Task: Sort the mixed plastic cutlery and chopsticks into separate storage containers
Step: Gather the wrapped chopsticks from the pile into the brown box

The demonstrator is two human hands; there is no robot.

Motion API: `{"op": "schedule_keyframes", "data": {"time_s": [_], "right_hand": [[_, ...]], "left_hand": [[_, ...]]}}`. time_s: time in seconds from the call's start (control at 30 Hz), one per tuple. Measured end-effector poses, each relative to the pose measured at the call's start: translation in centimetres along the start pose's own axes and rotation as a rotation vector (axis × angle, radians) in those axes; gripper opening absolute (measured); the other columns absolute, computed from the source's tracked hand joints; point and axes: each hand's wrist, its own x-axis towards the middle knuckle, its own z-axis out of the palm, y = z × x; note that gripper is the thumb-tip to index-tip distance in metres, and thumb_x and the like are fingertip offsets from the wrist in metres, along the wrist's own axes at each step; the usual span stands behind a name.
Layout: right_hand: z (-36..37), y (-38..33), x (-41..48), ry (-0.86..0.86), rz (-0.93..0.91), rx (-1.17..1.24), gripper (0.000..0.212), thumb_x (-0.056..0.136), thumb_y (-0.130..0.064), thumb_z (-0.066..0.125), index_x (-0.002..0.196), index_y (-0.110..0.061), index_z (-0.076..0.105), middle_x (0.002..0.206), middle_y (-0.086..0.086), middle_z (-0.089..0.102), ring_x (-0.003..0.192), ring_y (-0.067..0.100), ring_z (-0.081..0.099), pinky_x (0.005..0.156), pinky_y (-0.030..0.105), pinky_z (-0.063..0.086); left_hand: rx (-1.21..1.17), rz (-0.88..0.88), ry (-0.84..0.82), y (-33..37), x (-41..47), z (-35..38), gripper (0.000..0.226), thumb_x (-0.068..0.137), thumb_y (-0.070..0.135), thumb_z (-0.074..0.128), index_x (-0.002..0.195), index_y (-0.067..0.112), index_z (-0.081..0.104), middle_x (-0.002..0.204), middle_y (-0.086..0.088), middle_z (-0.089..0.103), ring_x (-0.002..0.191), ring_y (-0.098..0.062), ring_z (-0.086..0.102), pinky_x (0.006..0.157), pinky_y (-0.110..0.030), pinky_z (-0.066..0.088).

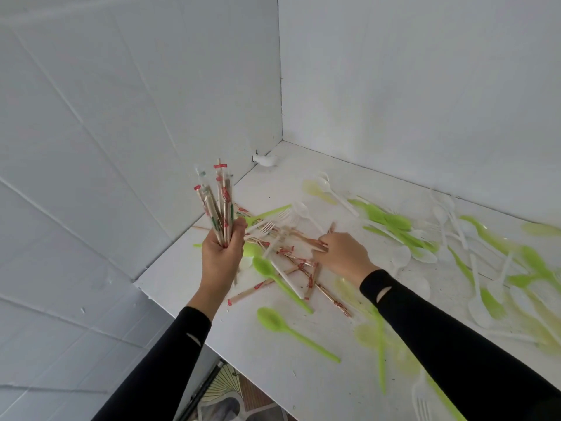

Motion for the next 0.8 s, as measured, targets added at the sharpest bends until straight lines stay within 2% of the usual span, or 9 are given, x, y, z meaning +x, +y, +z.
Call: {"op": "schedule_keyframes", "data": {"time_s": [0.1,0.2,0.27,0.33,0.4,0.43,0.6,0.7,0.8], "right_hand": [[-3.2,0.9,-0.9,0.213,0.05,0.246,0.028,0.092,-0.035,0.062,0.072,-0.015,0.06,0.061,-0.006,0.052,0.053,0.012,0.049,0.048,0.025,0.032],[-6.7,0.8,-2.2,0.375,0.054,0.566,0.021,0.086,-0.03,0.071,0.078,-0.012,0.07,0.064,-0.003,0.064,0.051,0.012,0.051,0.046,0.021,0.041],[-8.5,0.4,-2.7,0.402,0.026,0.597,0.017,0.086,-0.029,0.072,0.078,-0.014,0.072,0.073,0.001,0.072,0.064,0.022,0.063,0.059,0.028,0.054],[-9.3,0.2,-2.8,0.412,0.0,0.53,0.019,0.088,-0.033,0.069,0.077,-0.018,0.068,0.068,-0.003,0.068,0.063,0.021,0.063,0.061,0.032,0.055],[-8.7,-0.1,-2.9,0.352,-0.011,0.378,0.031,0.094,-0.041,0.061,0.068,-0.023,0.056,0.057,-0.007,0.052,0.05,0.013,0.049,0.045,0.023,0.04],[-7.8,-0.2,-2.9,0.291,-0.015,0.289,0.037,0.096,-0.042,0.057,0.065,-0.025,0.05,0.055,-0.009,0.046,0.049,0.011,0.046,0.045,0.022,0.033],[-1.0,0.9,-3.0,-0.081,-0.11,0.025,0.034,0.095,-0.048,0.058,0.069,-0.027,0.048,0.071,-0.009,0.052,0.067,0.014,0.054,0.055,0.025,0.035],[1.1,1.4,-3.4,-0.108,-0.159,-0.074,0.024,0.093,-0.048,0.059,0.099,-0.026,0.06,0.095,-0.01,0.052,0.085,0.014,0.056,0.066,0.029,0.035],[1.6,2.3,-3.4,-0.052,-0.169,-0.206,0.026,0.098,-0.036,0.051,0.117,-0.019,0.057,0.108,-0.005,0.055,0.095,0.021,0.06,0.069,0.03,0.038]], "left_hand": [[0.078,0.002,-0.001,-0.5,0.2,-0.1,0.037,0.096,0.029,0.063,0.082,-0.005,0.06,0.057,-0.001,0.05,0.053,-0.013,0.047,0.055,-0.027,0.043],[0.077,-0.005,0.014,-1.0,0.5,0.3,0.025,0.097,0.026,0.06,0.089,0.003,0.065,0.061,0.001,0.057,0.057,-0.011,0.053,0.058,-0.022,0.047],[0.099,-0.028,-0.02,-1.4,0.7,0.7,0.026,0.095,0.029,0.063,0.088,0.004,0.066,0.062,0.001,0.061,0.056,-0.012,0.055,0.056,-0.021,0.048],[0.235,-0.015,-0.085,-1.7,1.0,1.3,0.026,0.091,0.033,0.068,0.082,0.009,0.067,0.058,0.005,0.063,0.053,-0.008,0.055,0.054,-0.018,0.045],[0.374,0.029,-0.163,-2.0,1.1,2.0,0.02,0.089,0.033,0.071,0.078,0.017,0.067,0.057,0.005,0.062,0.052,-0.008,0.052,0.051,-0.018,0.042],[0.407,0.047,-0.196,-2.2,1.3,2.3,0.017,0.089,0.033,0.071,0.079,0.02,0.067,0.059,0.003,0.061,0.053,-0.009,0.051,0.052,-0.021,0.041],[0.511,0.054,-0.275,-3.1,2.6,3.2,0.006,0.091,0.023,0.069,0.092,0.018,0.069,0.078,-0.006,0.07,0.069,-0.015,0.06,0.061,-0.02,0.045],[0.577,0.066,-0.418,-3.1,3.4,3.3,0.004,0.088,0.021,0.073,0.089,0.018,0.071,0.08,0.005,0.07,0.078,-0.014,0.064,0.072,-0.021,0.049],[0.894,0.252,-0.685,-3.3,4.3,3.5,0.01,0.088,0.017,0.068,0.084,0.026,0.069,0.084,0.01,0.069,0.088,-0.017,0.064,0.076,-0.03,0.052]]}}
